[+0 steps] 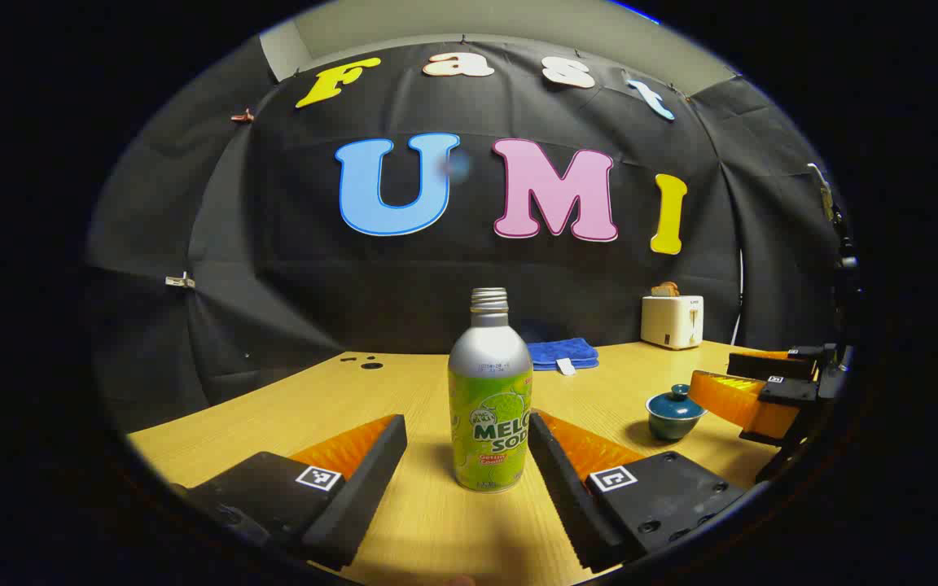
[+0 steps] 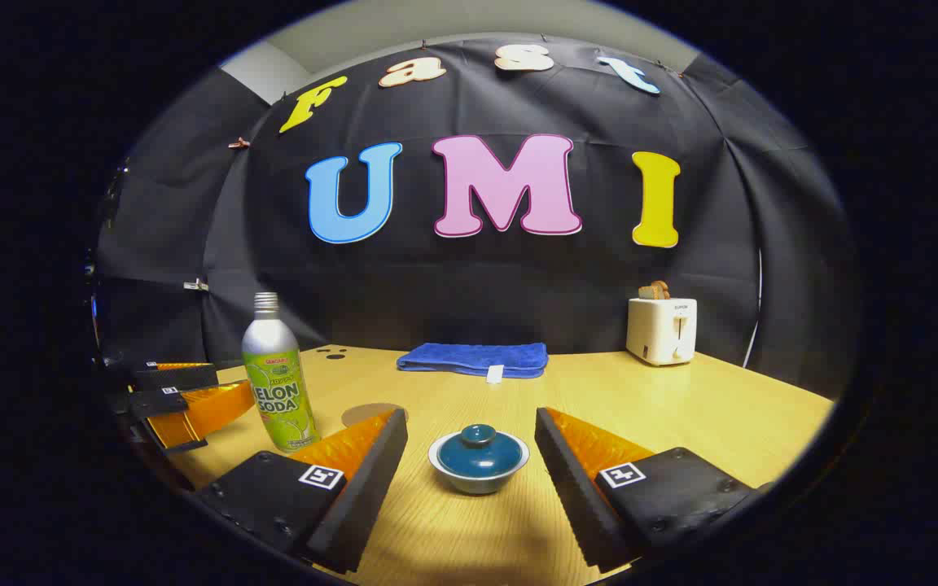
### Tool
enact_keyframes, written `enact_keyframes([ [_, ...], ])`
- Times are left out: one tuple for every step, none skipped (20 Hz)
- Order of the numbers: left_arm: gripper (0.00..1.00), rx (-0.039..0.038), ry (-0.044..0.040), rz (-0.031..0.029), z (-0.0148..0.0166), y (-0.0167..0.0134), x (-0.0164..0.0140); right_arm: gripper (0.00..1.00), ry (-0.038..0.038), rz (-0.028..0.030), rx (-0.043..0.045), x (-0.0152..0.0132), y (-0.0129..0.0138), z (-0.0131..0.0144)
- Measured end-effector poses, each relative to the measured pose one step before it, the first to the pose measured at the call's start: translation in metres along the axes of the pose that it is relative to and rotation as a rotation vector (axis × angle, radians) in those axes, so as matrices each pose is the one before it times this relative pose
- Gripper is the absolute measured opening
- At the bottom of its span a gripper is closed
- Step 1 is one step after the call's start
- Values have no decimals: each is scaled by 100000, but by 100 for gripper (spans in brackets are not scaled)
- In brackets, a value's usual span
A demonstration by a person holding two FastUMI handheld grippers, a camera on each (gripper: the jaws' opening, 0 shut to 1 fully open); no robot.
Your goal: Open the teacup lid with one hand, grasp the water bottle and pour water into the teacup with the other hand; after pouring, place the water bottle on the coaster and then close the teacup lid.
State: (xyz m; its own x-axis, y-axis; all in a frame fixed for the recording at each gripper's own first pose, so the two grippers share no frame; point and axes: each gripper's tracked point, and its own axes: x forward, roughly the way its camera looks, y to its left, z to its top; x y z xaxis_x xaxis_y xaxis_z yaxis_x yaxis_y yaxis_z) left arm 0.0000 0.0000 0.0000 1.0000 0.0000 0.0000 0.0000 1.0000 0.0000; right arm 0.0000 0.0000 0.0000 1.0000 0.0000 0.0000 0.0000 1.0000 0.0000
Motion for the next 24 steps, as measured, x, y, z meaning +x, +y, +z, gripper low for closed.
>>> enact_keyframes([
  [95,46,69,-1409,-1,-244,69,98,-209,-163,280,43,50,149],
  [95,30,-228,-1437,14,-320,163,98,180,-142,-175,40,11,2],
  [95,13,82,-362,126,-9,203,98,-115,158,125,55,13,-14],
  [95,-30,106,-180,-249,103,216,98,-4,-112,-53,18,-46,-9],
  [95,7,-94,9,131,55,109,98,-203,-212,-58,7,-22,3],
  [95,21,-18,-139,-35,-144,132,98,224,-5,68,88,-47,-49],
  [95,-5,-70,-441,117,-60,174,98,-37,88,11,-6,24,-70],
  [95,-9,-74,-670,-150,-184,50,98,10,112,-31,63,1,-5],
  [95,15,-26,-581,-12,-104,64,98,60,-28,62,-7,-76,65],
  [95,11,-35,-276,35,67,-24,98,-196,-76,-26,131,18,-21],
  [95,37,-9,-138,31,-96,148,98,115,-28,-8,69,7,-22],
  [95,-2,-76,-615,-66,-64,38,98,59,139,-17,153,62,-14],
  [95,5,-49,-802,51,-104,36,98,138,219,45,214,133,-63],
  [95,25,-20,-676,7,-154,63,98,16,673,10,129,192,1],
  [95,-69,-38,-547,45,-89,-4,98,220,700,-65,195,181,-32],
  [95,39,37,-438,-32,-54,91,98,305,-286,-156,-14,-12,-49],
  [95,-26,-38,-296,56,-15,17,98,148,-51,61,69,-101,-25],
  [95,25,-32,-128,-70,-80,-36,98,185,214,124,52,40,-28],
  [95,10,76,4,33,-18,-15,98,73,301,-138,127,53,-6],
  [95,22,-119,6,-1,31,0,98,365,218,-55,133,-23,-93],
  [95,-11,75,4,11,-30,13,98,380,287,15,102,-15,-53],
  [95,-5,-45,-21,-46,9,-22,98,67,174,-66,157,22,-39],
  [95,-36,27,-103,45,-51,39,98,14,40,-95,142,-80,72],
  [95,16,-16,17,-52,30,-72,98,291,245,38,161,-7,-22],
])
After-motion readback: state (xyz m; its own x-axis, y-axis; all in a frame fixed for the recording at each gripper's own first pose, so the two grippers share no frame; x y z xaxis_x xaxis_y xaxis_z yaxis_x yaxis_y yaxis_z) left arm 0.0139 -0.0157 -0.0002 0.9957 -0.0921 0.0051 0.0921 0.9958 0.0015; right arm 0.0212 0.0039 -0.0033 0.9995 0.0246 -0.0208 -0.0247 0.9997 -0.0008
